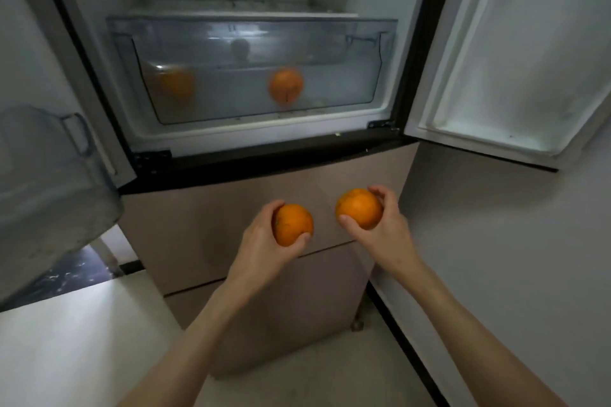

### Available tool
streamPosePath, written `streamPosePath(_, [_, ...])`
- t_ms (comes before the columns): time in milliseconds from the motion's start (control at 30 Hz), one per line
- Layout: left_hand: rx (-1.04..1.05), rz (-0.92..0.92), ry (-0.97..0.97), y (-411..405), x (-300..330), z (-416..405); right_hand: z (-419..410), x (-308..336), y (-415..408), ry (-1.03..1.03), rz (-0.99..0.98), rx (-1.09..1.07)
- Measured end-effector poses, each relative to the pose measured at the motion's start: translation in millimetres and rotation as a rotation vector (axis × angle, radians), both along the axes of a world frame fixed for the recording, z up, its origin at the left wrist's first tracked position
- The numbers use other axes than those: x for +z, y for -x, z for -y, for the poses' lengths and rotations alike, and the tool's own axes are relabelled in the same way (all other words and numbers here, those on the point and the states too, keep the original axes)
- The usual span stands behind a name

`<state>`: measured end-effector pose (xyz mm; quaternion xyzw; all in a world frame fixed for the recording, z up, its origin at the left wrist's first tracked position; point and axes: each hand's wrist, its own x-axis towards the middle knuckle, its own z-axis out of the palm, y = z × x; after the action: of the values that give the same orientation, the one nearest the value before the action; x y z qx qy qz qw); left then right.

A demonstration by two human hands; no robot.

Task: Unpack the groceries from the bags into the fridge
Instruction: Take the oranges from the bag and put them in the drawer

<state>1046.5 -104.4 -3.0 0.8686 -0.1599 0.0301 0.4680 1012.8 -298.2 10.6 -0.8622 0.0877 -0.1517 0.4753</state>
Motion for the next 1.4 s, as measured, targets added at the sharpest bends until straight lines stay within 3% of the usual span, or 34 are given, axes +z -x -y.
streamPosePath(300, [0.266,0.364,0.062,-94,114,43,36,108,-138,0.047,0.365,0.259])
streamPosePath(500, [0.377,0.565,0.062,-157,202,49,20,187,-219,0.083,0.605,0.251])
streamPosePath(700, [0.46,0.541,-0.063,-216,243,31,13,225,-282,0.196,0.492,0.257])
streamPosePath(800, [0.469,0.441,-0.215,-241,242,25,12,226,-305,0.304,0.349,0.245])
streamPosePath(1000, [0.548,0.383,-0.234,-267,230,17,9,221,-325,0.571,0.115,0.19])
streamPosePath(1100, [0.565,0.296,-0.377,-273,231,16,7,223,-330,0.683,-0.003,0.169])
streamPosePath(1233, [0.562,0.219,-0.564,-276,230,17,5,222,-336,0.797,-0.086,0.163])
streamPosePath(1400, [0.603,0.249,-0.615,-274,229,18,5,222,-331,0.8,-0.103,0.171])
